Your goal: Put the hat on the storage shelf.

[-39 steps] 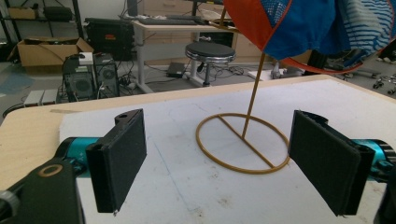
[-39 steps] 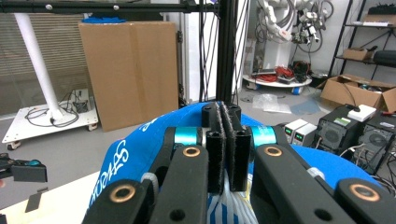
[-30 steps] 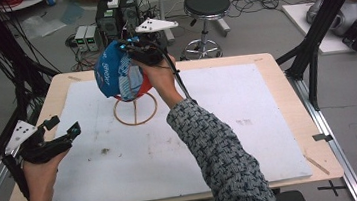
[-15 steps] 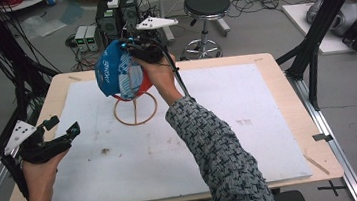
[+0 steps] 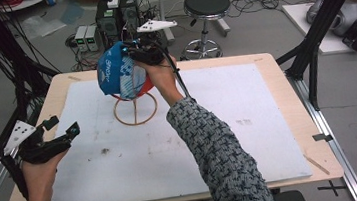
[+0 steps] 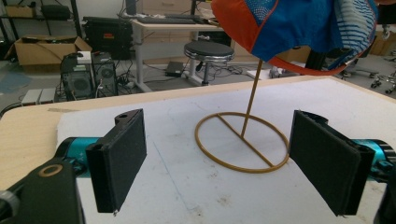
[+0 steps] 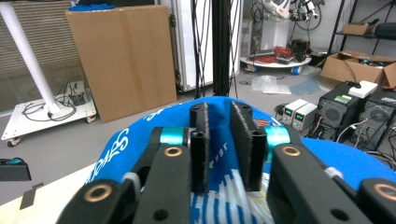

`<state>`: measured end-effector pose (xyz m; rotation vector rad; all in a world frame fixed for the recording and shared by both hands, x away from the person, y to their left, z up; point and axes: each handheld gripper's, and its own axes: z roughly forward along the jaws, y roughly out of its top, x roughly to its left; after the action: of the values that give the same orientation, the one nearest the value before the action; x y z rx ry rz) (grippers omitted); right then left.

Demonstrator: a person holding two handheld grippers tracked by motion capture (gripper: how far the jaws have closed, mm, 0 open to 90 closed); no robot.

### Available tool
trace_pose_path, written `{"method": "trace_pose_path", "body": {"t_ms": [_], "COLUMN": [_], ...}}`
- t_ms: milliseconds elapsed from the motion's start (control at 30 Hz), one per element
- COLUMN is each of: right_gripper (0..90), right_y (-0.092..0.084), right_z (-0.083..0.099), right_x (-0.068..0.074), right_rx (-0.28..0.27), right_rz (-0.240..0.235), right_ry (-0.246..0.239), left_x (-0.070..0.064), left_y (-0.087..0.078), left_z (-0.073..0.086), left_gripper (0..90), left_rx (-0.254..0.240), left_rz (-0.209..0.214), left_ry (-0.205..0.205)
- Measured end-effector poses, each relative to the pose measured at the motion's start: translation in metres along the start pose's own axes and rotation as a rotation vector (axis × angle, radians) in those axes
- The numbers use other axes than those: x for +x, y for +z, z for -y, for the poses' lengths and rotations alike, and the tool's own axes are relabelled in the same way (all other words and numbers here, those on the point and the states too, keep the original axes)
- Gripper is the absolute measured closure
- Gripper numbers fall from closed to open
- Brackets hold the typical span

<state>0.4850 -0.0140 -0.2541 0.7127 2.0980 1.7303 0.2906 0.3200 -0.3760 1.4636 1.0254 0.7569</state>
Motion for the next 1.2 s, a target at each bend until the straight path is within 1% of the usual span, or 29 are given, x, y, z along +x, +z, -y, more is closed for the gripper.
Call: {"method": "trace_pose_path", "body": {"t_ms": [200, 267, 433, 567, 700, 867, 1000, 1100, 1200], "right_gripper": [70.0, 66.4, 61.8, 57.2, 48.5, 39.3, 33.6, 30.7, 29.8], "right_y": [0.0, -0.001, -0.002, -0.004, -0.008, -0.016, -0.025, -0.035, -0.048], "right_z": [0.003, 0.004, 0.004, 0.003, 0.001, -0.002, -0.004, -0.004, -0.002], "right_x": [-0.003, -0.004, -0.007, -0.008, -0.007, -0.008, -0.011, -0.015, -0.02], "right_rx": [0.002, 0.002, 0.0, -0.006, -0.016, -0.034, -0.05, -0.074, -0.102], "right_rz": [0.005, 0.01, 0.015, 0.015, 0.022, 0.046, 0.071, 0.082, 0.099], "right_ry": [0.018, 0.027, 0.036, 0.042, 0.038, 0.028, 0.039, 0.047, 0.043], "left_x": [0.0, 0.0, -0.001, -0.001, -0.001, -0.001, -0.002, -0.002, -0.002], "left_y": [0.0, 0.0, 0.0, 0.0, 0.0, 0.0, 0.0, 0.0, 0.001], "left_z": [0.0, 0.0, 0.0, -0.001, -0.001, -0.001, -0.001, -0.001, -0.001], "left_gripper": [19.6, 19.6, 19.6, 19.6, 19.6, 19.6, 19.6, 19.6, 19.6], "left_rx": [-0.004, -0.002, -0.002, -0.002, -0.003, -0.002, -0.004, -0.006, -0.005], "left_rz": [0.002, 0.002, 0.003, 0.005, 0.005, 0.007, 0.007, 0.008, 0.009], "left_ry": [-0.001, 0.0, -0.004, 0.003, 0.004, 0.006, 0.004, 0.005, 0.005]}}
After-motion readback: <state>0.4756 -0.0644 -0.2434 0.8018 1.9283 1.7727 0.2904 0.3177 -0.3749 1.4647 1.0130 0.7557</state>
